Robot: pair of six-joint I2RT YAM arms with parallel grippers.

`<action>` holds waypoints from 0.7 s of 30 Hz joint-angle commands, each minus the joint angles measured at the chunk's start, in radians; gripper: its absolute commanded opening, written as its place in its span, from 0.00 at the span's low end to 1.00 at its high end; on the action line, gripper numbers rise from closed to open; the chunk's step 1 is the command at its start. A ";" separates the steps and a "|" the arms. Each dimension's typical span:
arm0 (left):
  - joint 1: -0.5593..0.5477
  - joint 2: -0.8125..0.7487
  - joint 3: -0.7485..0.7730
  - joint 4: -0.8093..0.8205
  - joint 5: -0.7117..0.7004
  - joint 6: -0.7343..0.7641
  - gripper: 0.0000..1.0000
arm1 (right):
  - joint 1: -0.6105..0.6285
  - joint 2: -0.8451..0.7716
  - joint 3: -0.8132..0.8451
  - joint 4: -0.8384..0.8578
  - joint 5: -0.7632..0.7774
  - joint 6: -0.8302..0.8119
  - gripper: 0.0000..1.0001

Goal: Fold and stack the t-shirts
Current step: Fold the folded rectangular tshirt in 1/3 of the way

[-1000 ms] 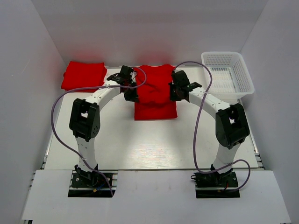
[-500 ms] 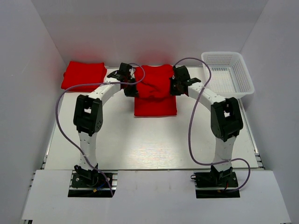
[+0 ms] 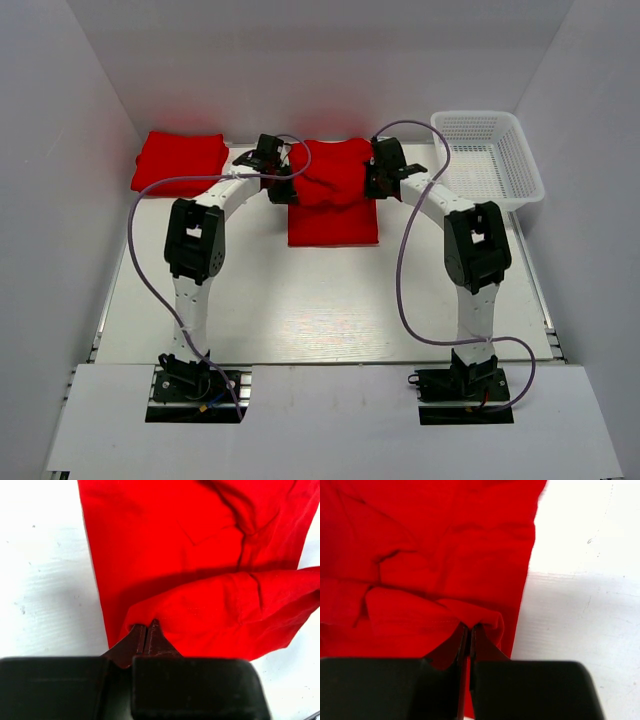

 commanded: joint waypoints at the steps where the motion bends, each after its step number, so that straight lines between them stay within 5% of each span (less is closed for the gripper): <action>1: 0.007 -0.004 0.048 0.020 0.005 0.004 0.00 | -0.018 0.028 0.052 0.049 0.027 -0.032 0.00; 7: 0.007 0.005 0.091 -0.009 -0.055 0.004 0.00 | -0.030 0.057 0.090 0.058 0.004 -0.043 0.00; 9: 0.016 0.005 0.117 -0.020 -0.080 0.004 0.45 | -0.034 0.066 0.113 0.054 -0.016 -0.057 0.03; 10: 0.016 0.005 0.132 -0.020 -0.090 0.004 0.69 | -0.033 0.069 0.133 0.048 -0.024 -0.054 0.13; 11: 0.016 0.005 0.152 -0.050 -0.109 0.004 0.99 | -0.038 0.069 0.141 0.031 -0.042 -0.055 0.44; 13: 0.016 -0.008 0.161 -0.081 -0.129 -0.006 1.00 | -0.038 0.051 0.167 0.016 -0.044 -0.071 0.90; 21: 0.025 -0.226 0.016 -0.094 -0.172 0.004 1.00 | -0.028 -0.153 0.009 0.008 -0.145 -0.085 0.91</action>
